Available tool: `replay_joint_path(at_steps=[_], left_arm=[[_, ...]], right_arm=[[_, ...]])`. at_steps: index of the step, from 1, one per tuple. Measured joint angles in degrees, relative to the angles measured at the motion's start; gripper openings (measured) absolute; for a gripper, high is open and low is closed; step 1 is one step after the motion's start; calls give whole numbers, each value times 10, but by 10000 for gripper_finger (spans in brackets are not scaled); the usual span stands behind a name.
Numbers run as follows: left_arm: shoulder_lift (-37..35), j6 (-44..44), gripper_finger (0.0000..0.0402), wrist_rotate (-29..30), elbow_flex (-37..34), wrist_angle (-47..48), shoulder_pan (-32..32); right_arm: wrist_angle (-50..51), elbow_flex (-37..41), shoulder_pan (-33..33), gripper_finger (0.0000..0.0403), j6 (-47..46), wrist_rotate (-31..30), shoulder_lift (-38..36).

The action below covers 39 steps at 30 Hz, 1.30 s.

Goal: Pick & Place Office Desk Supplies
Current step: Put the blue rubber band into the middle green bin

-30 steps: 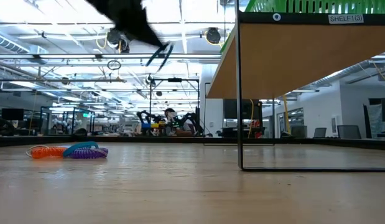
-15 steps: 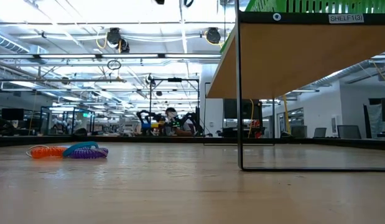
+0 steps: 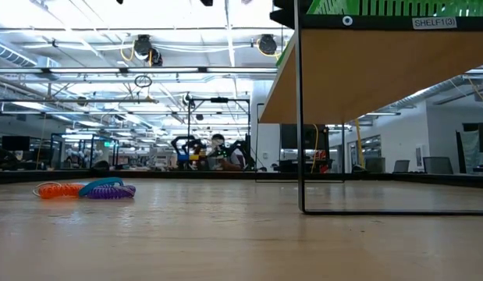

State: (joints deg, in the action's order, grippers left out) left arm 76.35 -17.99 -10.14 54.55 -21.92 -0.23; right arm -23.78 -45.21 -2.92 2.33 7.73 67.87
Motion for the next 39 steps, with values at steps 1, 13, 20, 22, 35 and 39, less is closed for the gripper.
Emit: replay_joint_path(at_steps=[1, 13, 20, 22, 35, 39], left_arm=[[3, 1, 3, 1, 0, 0, -2], [35, 15, 3, -3, 0, -35, -15], [59, 20, 3, -4, 0, -72, -15], [61, 25, 3, -4, 0, -70, -16], [60, 33, 10, -4, 0, -79, -16], [60, 36, 3, -4, 0, -80, -16]], right_arm=[[-17, 0, 0, 168, -5, 1, 11], [-194, 0, 0, 284, -47, 86, 104], [-252, 0, 0, 291, -47, 89, 138], [-253, 0, 0, 281, -44, 89, 139], [-257, 0, 0, 104, -25, 89, 138], [-257, 0, 0, 41, -23, 89, 138]])
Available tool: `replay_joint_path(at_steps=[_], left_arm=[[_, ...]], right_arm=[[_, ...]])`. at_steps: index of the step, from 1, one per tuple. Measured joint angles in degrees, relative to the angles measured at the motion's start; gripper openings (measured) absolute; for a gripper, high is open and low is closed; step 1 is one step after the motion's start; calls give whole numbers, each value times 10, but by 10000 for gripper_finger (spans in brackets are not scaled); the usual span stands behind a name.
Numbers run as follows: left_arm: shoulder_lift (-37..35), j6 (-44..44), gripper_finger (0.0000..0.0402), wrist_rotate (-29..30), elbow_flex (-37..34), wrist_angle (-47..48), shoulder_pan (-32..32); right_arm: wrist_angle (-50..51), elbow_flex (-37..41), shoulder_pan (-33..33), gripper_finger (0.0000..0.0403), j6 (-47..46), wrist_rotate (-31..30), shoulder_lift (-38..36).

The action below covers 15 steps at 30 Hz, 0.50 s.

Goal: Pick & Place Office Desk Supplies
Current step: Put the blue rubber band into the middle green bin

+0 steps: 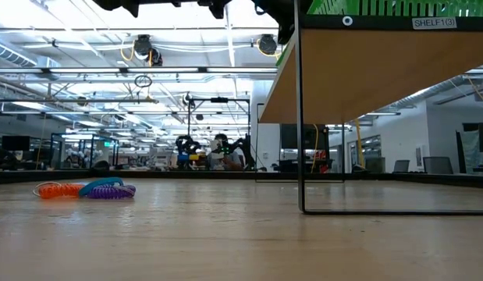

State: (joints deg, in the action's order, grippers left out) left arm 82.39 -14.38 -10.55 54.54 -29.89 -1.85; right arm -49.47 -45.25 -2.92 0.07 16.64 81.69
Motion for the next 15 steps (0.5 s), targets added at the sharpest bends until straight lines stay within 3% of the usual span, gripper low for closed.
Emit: replay_joint_path(at_steps=[3, 11, 15], left_arm=[[0, 6, 12, 0, 0, 0, 0], [0, 35, 7, 14, 0, -2, 2], [0, 51, 50, 49, 0, -2, 10]], right_arm=[[2, 0, 0, 7, 16, 0, 0], [6, 0, 0, 2, 21, 0, 0], [9, 0, -1, 2, 15, 0, -1]])
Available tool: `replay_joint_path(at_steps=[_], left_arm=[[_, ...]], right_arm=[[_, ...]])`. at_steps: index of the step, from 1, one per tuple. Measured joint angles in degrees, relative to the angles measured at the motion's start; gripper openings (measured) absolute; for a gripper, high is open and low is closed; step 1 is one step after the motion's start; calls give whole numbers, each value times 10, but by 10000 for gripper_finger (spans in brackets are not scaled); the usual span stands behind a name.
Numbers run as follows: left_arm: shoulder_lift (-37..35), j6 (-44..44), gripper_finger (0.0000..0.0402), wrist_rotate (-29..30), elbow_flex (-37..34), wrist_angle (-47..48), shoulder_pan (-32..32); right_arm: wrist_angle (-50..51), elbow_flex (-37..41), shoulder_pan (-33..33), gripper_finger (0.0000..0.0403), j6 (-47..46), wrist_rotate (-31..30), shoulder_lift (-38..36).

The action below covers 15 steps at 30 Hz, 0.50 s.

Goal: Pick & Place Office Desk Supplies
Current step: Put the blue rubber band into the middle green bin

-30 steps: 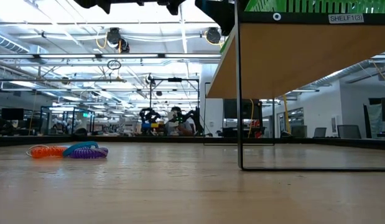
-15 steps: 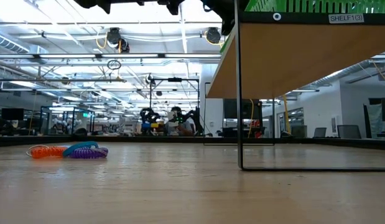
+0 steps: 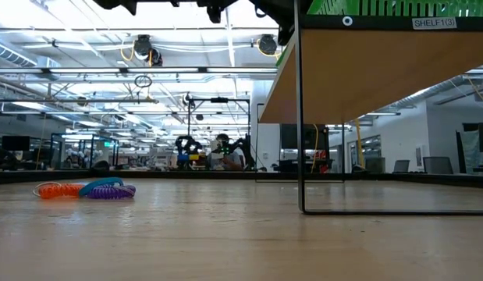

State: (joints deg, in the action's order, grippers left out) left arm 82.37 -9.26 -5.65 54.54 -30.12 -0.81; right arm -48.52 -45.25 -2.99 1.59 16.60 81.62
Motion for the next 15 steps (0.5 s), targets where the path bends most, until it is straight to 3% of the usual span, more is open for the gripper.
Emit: replay_joint_path(at_steps=[8, 15], left_arm=[[-32, 0, 184, 3, 4, 23, 20], [-121, 22, 239, 40, 4, 184, 2]], right_arm=[[55, 1, -10, 1, -2, -1, -35], [177, 1, -11, 1, 15, -1, -116]])
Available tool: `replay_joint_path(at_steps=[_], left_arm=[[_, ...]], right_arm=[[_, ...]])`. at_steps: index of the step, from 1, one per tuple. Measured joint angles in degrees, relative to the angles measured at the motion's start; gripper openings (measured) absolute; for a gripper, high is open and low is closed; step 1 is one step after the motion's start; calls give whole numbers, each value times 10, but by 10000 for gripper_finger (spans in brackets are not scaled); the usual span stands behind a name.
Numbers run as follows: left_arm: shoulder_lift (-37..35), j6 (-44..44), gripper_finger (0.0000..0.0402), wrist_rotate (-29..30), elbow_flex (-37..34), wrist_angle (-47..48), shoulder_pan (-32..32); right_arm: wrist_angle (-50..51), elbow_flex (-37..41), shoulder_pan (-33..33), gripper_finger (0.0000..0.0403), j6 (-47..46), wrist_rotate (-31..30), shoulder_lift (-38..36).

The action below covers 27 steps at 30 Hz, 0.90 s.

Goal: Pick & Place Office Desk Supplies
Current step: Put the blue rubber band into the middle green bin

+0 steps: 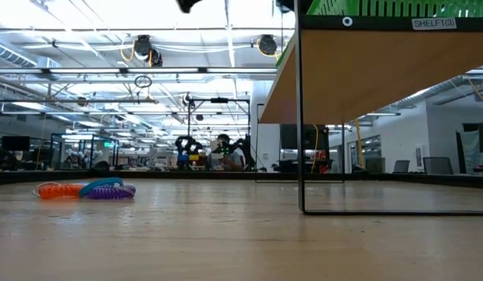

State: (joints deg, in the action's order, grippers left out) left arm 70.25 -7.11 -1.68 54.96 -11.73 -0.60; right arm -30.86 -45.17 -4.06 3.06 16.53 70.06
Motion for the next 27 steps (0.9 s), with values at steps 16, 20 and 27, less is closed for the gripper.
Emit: replay_joint_path(at_steps=[16, 20, 27], left_arm=[[-144, 84, 224, 49, -253, -149, -41], [-159, 113, 219, 49, -298, -197, -46], [-157, 151, 219, 48, -310, -196, -46]], right_arm=[[260, 0, 0, 0, 10, -2, -153], [309, 0, 0, 0, 25, -2, -169], [315, 34, 0, 8, 25, -2, -197]])
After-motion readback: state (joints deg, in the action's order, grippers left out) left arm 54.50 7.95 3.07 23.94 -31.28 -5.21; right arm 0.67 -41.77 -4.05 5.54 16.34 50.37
